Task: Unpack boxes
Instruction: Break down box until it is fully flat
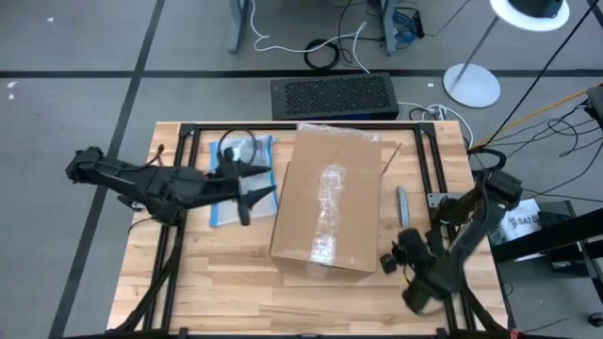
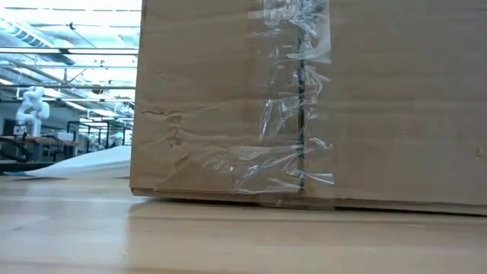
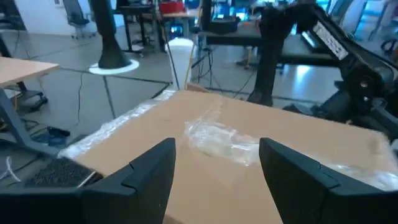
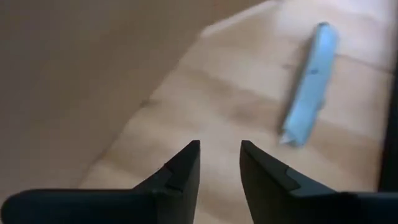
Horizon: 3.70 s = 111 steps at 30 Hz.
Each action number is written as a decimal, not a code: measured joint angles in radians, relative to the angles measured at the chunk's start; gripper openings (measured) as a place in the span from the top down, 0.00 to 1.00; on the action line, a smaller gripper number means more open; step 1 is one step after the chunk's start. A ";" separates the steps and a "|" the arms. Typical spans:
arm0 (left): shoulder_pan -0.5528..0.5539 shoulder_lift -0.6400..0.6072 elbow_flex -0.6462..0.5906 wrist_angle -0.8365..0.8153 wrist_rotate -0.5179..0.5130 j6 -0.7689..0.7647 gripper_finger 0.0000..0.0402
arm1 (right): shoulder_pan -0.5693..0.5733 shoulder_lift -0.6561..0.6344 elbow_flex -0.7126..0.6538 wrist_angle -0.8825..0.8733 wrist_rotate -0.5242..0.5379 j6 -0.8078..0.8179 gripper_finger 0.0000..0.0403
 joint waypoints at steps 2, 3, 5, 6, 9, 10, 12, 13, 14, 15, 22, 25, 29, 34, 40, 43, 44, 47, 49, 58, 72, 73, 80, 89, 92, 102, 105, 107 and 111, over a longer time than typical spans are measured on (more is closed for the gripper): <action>0.033 0.039 0.025 -0.012 0.035 0.012 0.41 | -0.046 -0.041 -0.064 0.004 -0.014 -0.002 0.72; 0.050 0.056 0.034 -0.018 0.056 0.018 0.41 | -0.066 -0.062 -0.094 0.004 -0.022 0.000 0.71; 0.080 0.091 0.055 -0.014 0.105 0.019 0.41 | -0.104 -0.112 -0.149 0.004 -0.027 0.001 0.69; 0.093 0.107 0.064 -0.019 0.128 0.018 0.41 | -0.120 -0.134 -0.176 0.012 -0.027 0.002 0.68; 0.123 0.153 0.089 -0.035 0.177 0.017 0.41 | -0.171 -0.204 -0.255 0.063 -0.034 -0.002 0.65; 0.128 0.166 0.092 -0.038 0.188 0.017 0.41 | -0.185 -0.226 -0.283 0.079 -0.034 -0.003 0.65; 0.132 0.185 0.098 -0.038 0.206 0.007 0.41 | -0.213 -0.252 -0.315 0.107 -0.036 -0.021 0.64; 0.136 0.192 0.099 -0.037 0.216 -0.001 0.41 | -0.229 -0.256 -0.307 0.110 -0.037 -0.022 0.63; 0.138 0.197 0.099 -0.037 0.227 -0.005 0.41 | -0.243 -0.264 -0.306 0.110 -0.037 -0.022 0.62; 0.140 0.202 0.099 -0.037 0.236 -0.008 0.41 | -0.259 -0.268 -0.308 0.102 -0.038 -0.026 0.62; 0.141 0.221 0.099 -0.027 0.249 -0.036 0.41 | -0.369 -0.267 -0.308 0.165 -0.103 -0.061 0.59; 0.141 0.221 0.099 -0.027 0.249 -0.036 0.41 | -0.405 -0.260 -0.308 0.201 -0.112 -0.054 0.59; 0.141 0.217 0.099 -0.027 0.255 -0.035 0.41 | -0.440 -0.228 -0.308 0.223 -0.113 -0.018 0.59; 0.141 0.217 0.099 -0.038 0.309 -0.024 0.41 | -0.464 -0.159 -0.310 0.226 -0.124 0.039 0.59; 0.133 0.217 0.099 -0.042 0.332 -0.008 0.41 | -0.488 -0.068 -0.310 0.243 -0.191 0.057 0.59; 0.119 0.217 0.099 -0.061 0.336 -0.005 0.41 | -0.487 -0.055 -0.310 0.199 -0.247 0.066 0.59; 0.116 0.217 0.099 -0.068 0.338 -0.001 0.41 | -0.487 -0.055 -0.310 0.181 -0.256 0.068 0.59; 0.108 0.217 0.099 -0.075 0.339 0.001 0.41 | -0.491 -0.055 -0.311 0.169 -0.269 0.075 0.59; 0.108 0.217 0.099 -0.074 0.339 0.001 0.41 | -0.501 -0.055 -0.313 0.204 -0.262 0.077 0.59; 0.106 0.217 0.099 -0.078 0.375 -0.001 0.41 | -0.485 -0.063 -0.370 0.411 -0.264 0.066 0.59; 0.110 0.217 0.099 -0.068 0.372 0.028 0.41 | -0.330 -0.057 -0.168 0.394 -0.299 0.065 0.59; 0.113 0.217 0.099 -0.068 0.371 0.028 0.41 | -0.323 -0.057 -0.145 0.380 -0.278 0.065 0.59; 0.116 0.217 0.099 -0.063 0.366 0.045 0.41 | -0.289 -0.059 -0.035 0.028 -0.282 0.067 0.59; 0.116 0.217 0.099 -0.063 0.366 0.045 0.41 | -0.336 -0.058 -0.140 0.156 -0.335 0.081 0.59; 0.116 0.217 0.099 -0.063 0.367 0.045 0.41 | -0.358 -0.058 -0.193 0.228 -0.327 0.081 0.59; 0.116 0.217 0.099 -0.084 0.374 0.045 0.41 | -0.375 -0.058 -0.250 0.260 -0.328 0.080 0.59; 0.116 0.217 0.099 -0.080 0.374 0.045 0.41 | -0.374 -0.059 -0.270 0.310 -0.319 0.075 0.59; 0.116 0.217 0.099 -0.081 0.374 0.044 0.41 | -0.373 -0.060 -0.283 0.333 -0.312 0.073 0.59; 0.115 0.217 0.099 -0.081 0.374 0.044 0.41 | -0.367 -0.062 -0.284 0.373 -0.299 0.073 0.59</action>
